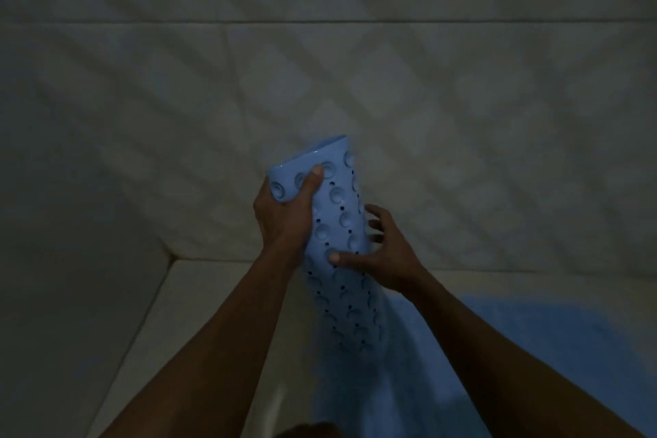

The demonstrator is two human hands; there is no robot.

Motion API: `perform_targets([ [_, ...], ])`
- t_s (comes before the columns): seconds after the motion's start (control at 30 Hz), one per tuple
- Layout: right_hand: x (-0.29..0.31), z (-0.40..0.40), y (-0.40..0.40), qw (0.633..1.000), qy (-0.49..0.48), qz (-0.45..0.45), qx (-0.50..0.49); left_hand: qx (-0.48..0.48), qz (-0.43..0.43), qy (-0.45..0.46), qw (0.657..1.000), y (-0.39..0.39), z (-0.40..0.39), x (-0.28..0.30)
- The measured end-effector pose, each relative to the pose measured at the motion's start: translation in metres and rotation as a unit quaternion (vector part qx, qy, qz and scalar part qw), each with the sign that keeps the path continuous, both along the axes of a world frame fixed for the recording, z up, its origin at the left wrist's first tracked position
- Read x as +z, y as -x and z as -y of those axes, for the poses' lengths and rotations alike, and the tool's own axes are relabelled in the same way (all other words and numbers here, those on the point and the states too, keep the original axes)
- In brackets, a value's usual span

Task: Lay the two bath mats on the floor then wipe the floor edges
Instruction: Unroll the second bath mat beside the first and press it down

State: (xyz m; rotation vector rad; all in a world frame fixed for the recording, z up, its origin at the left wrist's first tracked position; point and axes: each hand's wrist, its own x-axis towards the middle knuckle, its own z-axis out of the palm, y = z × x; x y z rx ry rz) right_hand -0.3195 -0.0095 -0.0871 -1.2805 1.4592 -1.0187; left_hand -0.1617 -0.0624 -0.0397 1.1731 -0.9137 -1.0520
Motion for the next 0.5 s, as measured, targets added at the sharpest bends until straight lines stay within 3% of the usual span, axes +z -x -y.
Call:
perform_targets([
  [0.2, 0.024, -0.076, 0.104, 0.996, 0.084, 0.019, -0.004, -0.198, -0.038, -0.073, 0.977, 0.124, -0.028, 0.010],
  [0.4, 0.032, -0.155, 0.182, 0.995, -0.019, 0.062, -0.078, -0.297, -0.066, -0.121, 0.945, 0.207, -0.061, 0.021],
  [0.5, 0.034, -0.192, 0.210, 0.993, -0.022, 0.063, -0.099, -0.313, -0.079, -0.147, 0.935, 0.244, -0.076, 0.023],
])
